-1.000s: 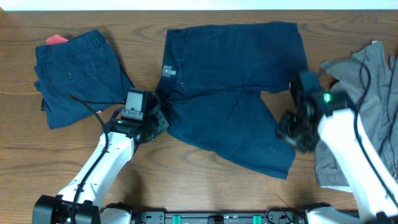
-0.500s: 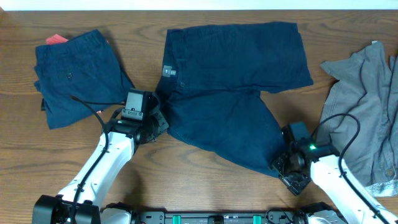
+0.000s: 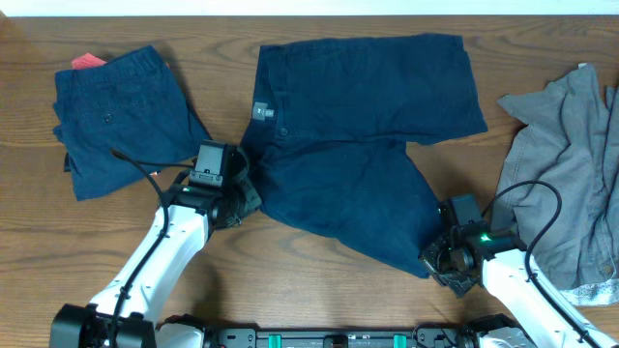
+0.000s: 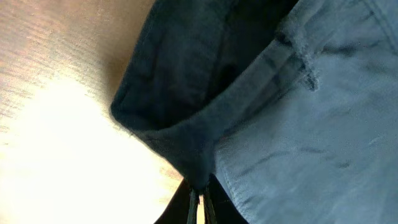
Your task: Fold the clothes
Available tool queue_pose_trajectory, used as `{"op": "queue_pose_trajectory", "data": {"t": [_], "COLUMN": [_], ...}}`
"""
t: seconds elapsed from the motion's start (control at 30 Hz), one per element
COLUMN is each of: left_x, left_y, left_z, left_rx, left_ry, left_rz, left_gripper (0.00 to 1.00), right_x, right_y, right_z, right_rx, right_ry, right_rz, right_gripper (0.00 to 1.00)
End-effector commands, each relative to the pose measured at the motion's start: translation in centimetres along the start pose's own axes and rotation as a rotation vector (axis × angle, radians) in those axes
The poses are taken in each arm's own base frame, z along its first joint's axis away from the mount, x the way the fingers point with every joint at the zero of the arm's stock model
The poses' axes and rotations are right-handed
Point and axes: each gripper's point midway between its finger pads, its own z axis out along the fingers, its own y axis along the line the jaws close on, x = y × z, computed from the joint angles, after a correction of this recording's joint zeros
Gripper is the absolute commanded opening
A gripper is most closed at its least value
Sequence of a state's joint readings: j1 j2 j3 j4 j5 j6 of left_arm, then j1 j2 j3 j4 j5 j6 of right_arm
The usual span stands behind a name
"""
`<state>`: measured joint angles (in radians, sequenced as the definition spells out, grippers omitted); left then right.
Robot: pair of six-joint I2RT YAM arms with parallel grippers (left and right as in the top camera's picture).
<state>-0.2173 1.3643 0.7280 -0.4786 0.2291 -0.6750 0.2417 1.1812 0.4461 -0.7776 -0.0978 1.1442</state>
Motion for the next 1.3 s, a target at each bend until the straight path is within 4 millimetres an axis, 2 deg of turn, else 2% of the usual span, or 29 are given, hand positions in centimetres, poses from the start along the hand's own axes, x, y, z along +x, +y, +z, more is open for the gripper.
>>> {"op": "queue_pose_trajectory", "data": {"t": [0.0, 0.1, 0.23, 0.33, 0.43, 0.6, 0.8, 0.87, 0.97, 1.1, 1.2, 1.27], "left_x": [-0.1, -0.2, 0.1, 1.0, 1.9, 1.6, -1.6, -2.8, -3.5, -0.9, 1.3, 2.8], "left_y": [-0.5, -1.3, -2.1, -1.9, -1.6, -2.3, -3.1, -3.0, -3.3, -4.7, -5.3, -5.5], "left_z": [-2.0, -5.1, -9.4, -12.2, -14.3, -16.8, -17.3, -17.1, -16.1, -13.6, -11.5, -9.9], "left_rx": [0.014, 0.042, 0.105, 0.138, 0.167, 0.230, 0.230, 0.222, 0.232, 0.297, 0.307, 0.289], "left_ry": [-0.023, -0.062, -0.144, -0.187, -0.225, -0.319, -0.434, -0.456, -0.424, -0.221, -0.053, 0.052], "left_rz": [0.071, 0.150, 0.201, 0.210, 0.217, 0.234, 0.175, 0.136, 0.099, 0.119, 0.123, 0.112], "left_gripper": [0.06, 0.06, 0.06, 0.06, 0.06, 0.06, 0.06, 0.06, 0.06, 0.06, 0.08, 0.25], "right_x": [-1.7, -3.5, -5.9, -6.9, -7.3, -9.4, -12.8, -13.7, -14.3, -14.7, -15.0, -15.2], "right_y": [0.9, 2.0, 2.9, 3.5, 4.1, 6.4, 11.2, 12.4, 13.0, 12.6, 12.3, 12.4], "right_z": [-1.7, -5.0, -10.6, -14.4, -17.1, -21.2, -25.5, -25.8, -24.4, -21.9, -20.9, -20.6], "right_rx": [-0.020, -0.047, -0.073, -0.108, -0.133, -0.202, -0.331, -0.345, -0.312, -0.230, -0.188, -0.180], "right_ry": [-0.057, -0.087, -0.160, -0.203, -0.240, -0.381, -0.561, -0.581, -0.543, -0.475, -0.459, -0.453], "right_rz": [-0.031, -0.056, -0.080, -0.116, -0.178, -0.273, -0.363, -0.374, -0.373, -0.368, -0.363, -0.362], "right_gripper": [0.01, 0.01, 0.01, 0.01, 0.01, 0.01, 0.01, 0.01, 0.01, 0.01, 0.01, 0.01]}}
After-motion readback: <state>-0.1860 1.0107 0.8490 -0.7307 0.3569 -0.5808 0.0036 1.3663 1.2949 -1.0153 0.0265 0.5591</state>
